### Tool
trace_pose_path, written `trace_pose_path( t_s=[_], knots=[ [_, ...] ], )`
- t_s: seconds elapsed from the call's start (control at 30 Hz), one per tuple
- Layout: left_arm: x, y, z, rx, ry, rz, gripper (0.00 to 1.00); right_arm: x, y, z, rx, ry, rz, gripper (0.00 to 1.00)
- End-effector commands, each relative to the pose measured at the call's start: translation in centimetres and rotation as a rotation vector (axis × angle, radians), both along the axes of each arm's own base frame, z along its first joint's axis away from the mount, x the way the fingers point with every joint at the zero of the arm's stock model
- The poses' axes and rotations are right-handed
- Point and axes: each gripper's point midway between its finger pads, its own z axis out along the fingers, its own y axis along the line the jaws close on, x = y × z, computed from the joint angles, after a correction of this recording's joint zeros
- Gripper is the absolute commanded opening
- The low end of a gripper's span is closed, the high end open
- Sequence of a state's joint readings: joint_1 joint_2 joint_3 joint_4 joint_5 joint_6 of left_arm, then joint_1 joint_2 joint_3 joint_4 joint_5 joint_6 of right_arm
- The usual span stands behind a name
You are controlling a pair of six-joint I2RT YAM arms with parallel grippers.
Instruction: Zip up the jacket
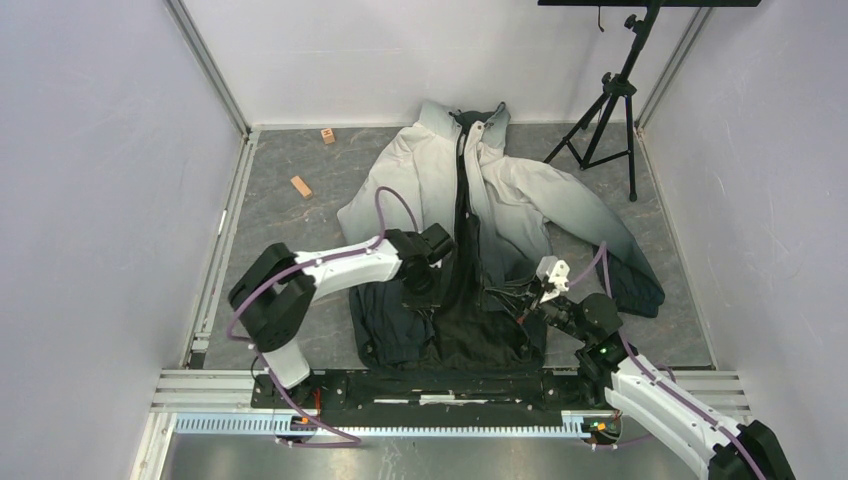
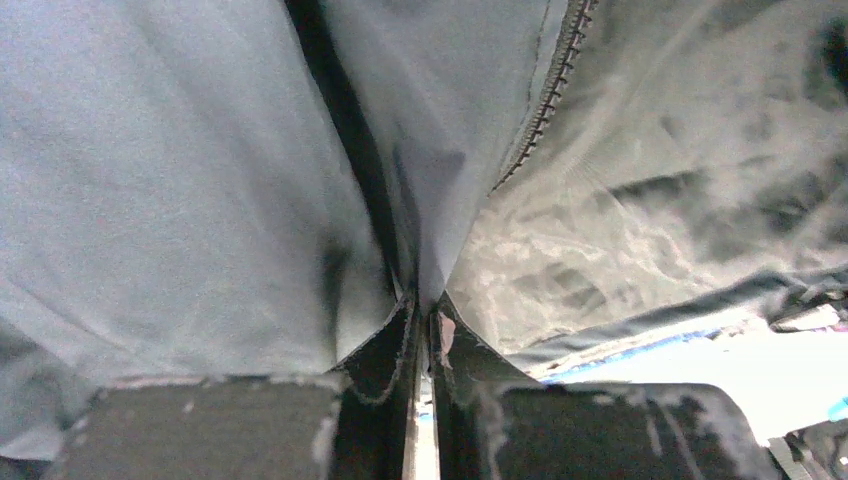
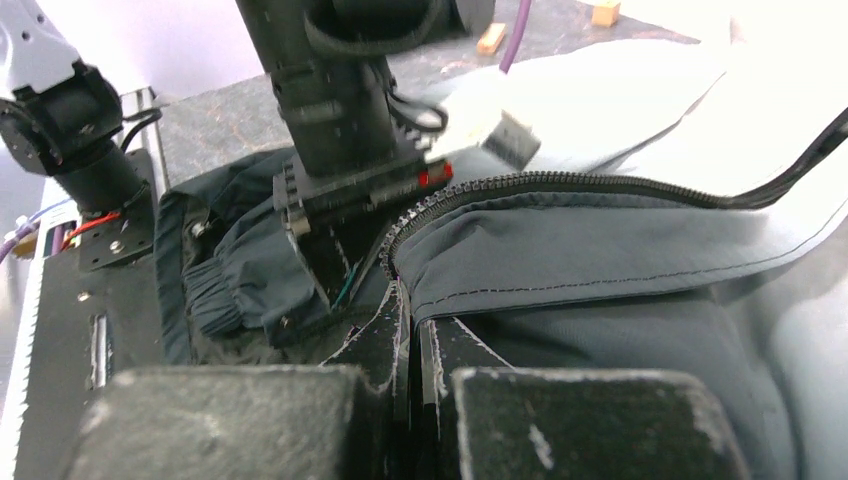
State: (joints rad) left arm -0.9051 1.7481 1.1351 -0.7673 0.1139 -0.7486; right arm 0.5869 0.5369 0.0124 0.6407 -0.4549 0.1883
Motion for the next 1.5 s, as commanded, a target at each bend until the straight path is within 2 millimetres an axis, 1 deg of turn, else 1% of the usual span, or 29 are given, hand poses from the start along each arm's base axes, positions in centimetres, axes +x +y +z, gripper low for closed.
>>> trace_pose_path(
  t_s=[0.0,0.1,0.13,0.2,0.37,0.5,0.53,0.6,0.63,0.67,0.7,0.73,0.8,0.93,1.03,1.2,1.33,1.47],
  knots=[
    [-0.1,-3.4,3.7,-0.320,-0.069,-0.129,0.09,-3.0,-0.6,-8.9,-0.106,0.224,0.064,0.00],
    [-0.1,-3.5,4.7,-0.419,-0.144,-0.158,0.03,-4.1,-0.1,-9.3,-0.105,0.312,0.127,0.00],
    [0.1,-3.8,5.4,-0.462,-0.178,-0.169,0.02,-4.5,0.1,-9.4,-0.097,0.342,0.145,0.00],
    [0.3,-3.7,5.9,-0.517,-0.233,-0.188,0.02,-5.4,0.5,-9.3,-0.076,0.394,0.192,0.00],
    [0.9,-4.5,7.6,-0.651,-0.384,-0.246,0.02,-6.8,1.1,-8.8,-0.023,0.520,0.258,0.00],
    [2.1,-4.9,9.8,-0.753,-0.584,-0.299,0.02,-7.3,1.6,-8.2,-0.001,0.582,0.299,0.00],
    [2.2,-4.9,10.0,-0.776,-0.630,-0.312,0.02,-7.4,1.6,-8.1,-0.002,0.593,0.304,0.00],
    [2.7,-4.6,11.4,-0.824,-0.759,-0.335,0.02,-7.2,1.7,-8.4,-0.012,0.614,0.295,0.00],
    [2.8,-4.2,11.5,-0.837,-0.815,-0.335,0.02,-7.2,1.6,-8.7,-0.016,0.626,0.291,0.00],
    [2.8,-4.1,12.5,-0.878,-0.883,-0.351,0.02,-7.2,1.6,-8.7,-0.013,0.635,0.295,0.00],
    [2.6,-3.9,12.9,-0.903,-0.929,-0.363,0.02,-7.4,1.7,-8.4,-0.002,0.641,0.315,0.00],
    [2.5,-3.7,13.8,-0.934,-0.980,-0.376,0.02,-7.6,1.8,-7.8,0.020,0.635,0.338,0.00],
    [2.0,-3.3,14.4,-0.971,-1.061,-0.410,0.02,-7.6,1.8,-7.0,0.056,0.629,0.352,0.00],
    [1.6,-2.8,14.1,-0.971,-1.108,-0.447,0.02,-6.9,2.1,-6.3,0.075,0.623,0.346,0.00],
    [1.5,-2.8,14.7,-1.017,-1.142,-0.433,0.02,-6.9,2.1,-5.1,0.143,0.609,0.339,0.00],
    [1.1,-4.0,15.1,-1.107,-1.106,-0.428,0.02,-6.3,1.8,-3.9,0.202,0.547,0.307,0.00],
    [0.8,-4.7,14.9,-1.143,-1.077,-0.441,0.02,-5.5,1.7,-4.1,0.204,0.530,0.265,0.00],
    [0.8,-4.5,14.8,-1.140,-1.080,-0.436,0.02,-5.1,1.4,-5.1,0.199,0.563,0.217,0.00]
  ],
)
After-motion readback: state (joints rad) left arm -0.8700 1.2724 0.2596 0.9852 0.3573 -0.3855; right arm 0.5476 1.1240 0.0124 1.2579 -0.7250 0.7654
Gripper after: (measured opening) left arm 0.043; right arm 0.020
